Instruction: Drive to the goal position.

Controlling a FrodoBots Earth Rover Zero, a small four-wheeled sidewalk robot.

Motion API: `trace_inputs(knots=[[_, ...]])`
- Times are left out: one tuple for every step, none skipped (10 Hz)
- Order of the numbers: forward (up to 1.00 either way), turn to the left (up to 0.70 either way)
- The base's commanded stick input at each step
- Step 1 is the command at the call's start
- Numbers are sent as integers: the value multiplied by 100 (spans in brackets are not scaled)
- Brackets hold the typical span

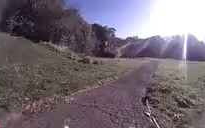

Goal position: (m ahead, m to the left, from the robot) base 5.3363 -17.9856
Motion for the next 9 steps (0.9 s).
trace_inputs(knots=[[100,-40],[100,-40],[100,-40],[100,-40],[100,-40],[100,-40],[100,-40],[100,-40],[100,-39]])
